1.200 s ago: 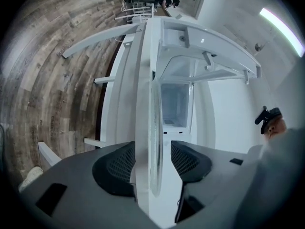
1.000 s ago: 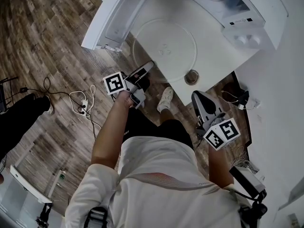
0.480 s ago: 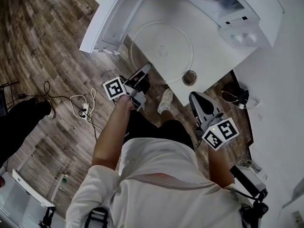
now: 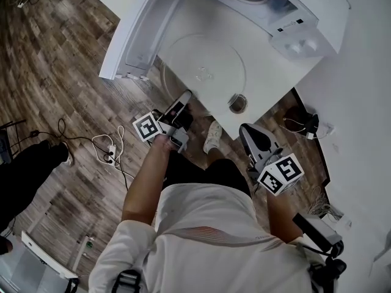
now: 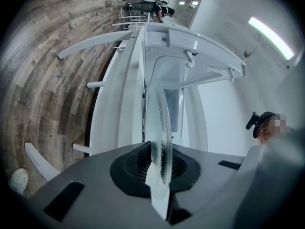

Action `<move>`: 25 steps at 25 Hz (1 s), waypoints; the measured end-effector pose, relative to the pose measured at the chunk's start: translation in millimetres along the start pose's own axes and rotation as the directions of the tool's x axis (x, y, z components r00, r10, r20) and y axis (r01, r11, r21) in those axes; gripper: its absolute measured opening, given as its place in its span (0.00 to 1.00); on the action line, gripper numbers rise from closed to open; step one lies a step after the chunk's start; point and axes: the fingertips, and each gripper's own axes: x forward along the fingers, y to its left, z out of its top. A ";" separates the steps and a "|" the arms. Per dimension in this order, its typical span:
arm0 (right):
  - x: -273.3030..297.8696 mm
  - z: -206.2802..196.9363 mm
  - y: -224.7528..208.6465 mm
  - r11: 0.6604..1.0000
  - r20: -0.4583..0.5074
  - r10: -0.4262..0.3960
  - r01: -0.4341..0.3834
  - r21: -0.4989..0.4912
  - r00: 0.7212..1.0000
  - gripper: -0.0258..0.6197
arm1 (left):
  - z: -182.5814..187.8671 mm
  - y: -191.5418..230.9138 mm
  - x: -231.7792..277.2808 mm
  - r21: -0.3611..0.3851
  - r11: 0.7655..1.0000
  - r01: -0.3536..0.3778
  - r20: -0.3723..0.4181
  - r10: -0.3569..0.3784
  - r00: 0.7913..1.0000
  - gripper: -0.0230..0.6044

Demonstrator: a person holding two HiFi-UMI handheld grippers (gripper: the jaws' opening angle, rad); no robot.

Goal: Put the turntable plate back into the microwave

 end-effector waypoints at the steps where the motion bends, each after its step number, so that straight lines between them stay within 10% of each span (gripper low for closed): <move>1: -1.8 -0.3 -0.2 1.000 0.002 -0.002 0.002 0.001 1.000 0.04 | -0.7 -4.6 1.0 -0.004 1.000 0.015 0.007 -0.015 1.000 0.09; 25: -95.6 49.6 -66.7 0.999 0.109 0.013 -0.008 -0.051 0.994 0.04 | 12.7 -98.6 114.4 0.081 0.991 0.110 0.223 -0.125 0.967 0.09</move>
